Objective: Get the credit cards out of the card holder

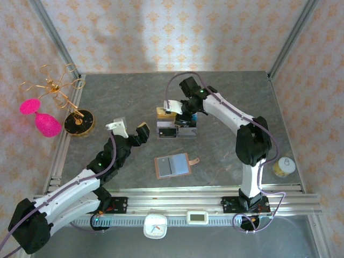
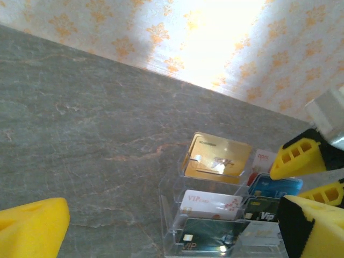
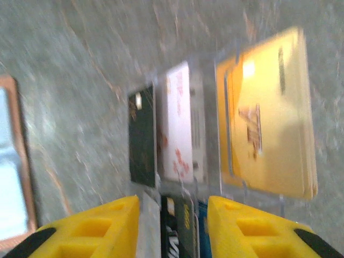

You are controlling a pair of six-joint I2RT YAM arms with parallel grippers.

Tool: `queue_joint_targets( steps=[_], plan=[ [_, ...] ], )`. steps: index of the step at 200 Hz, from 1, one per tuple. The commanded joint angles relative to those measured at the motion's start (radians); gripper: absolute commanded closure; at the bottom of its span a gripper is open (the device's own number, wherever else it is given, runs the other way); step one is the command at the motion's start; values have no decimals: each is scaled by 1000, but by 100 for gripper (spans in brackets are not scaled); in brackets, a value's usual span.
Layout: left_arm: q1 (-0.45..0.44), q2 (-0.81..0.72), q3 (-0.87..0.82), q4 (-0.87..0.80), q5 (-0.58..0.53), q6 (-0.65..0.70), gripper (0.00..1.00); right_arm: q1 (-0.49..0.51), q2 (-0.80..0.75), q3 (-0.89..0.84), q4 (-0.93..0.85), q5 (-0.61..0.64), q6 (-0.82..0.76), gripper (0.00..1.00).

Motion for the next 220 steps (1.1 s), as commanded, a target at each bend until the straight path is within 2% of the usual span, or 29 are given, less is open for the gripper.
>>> queue_joint_targets(
  steps=[1,24,44,72,91,121,161,220],
  plan=[
    [8,-46,-41,48,45,-70,1,26,-102,-14,116,-163,207,62],
    [8,-116,-89,38,55,-136,1,72,-171,-165,360,-175,499,62],
    [8,-174,-132,34,84,-183,1,120,-219,-323,589,-61,807,62],
    [8,-221,-175,-17,142,-232,2,215,-276,-517,681,152,1078,62],
    [8,-229,-190,-61,185,-256,2,304,-318,-638,678,290,1162,61],
    [8,-241,-215,-89,236,-282,4,424,-330,-749,655,367,1259,60],
    [8,-263,-250,-99,265,-306,8,520,-273,-721,594,483,1288,59],
    [8,-250,-248,-118,265,-291,8,605,-185,-692,536,594,1289,58]
  ],
)
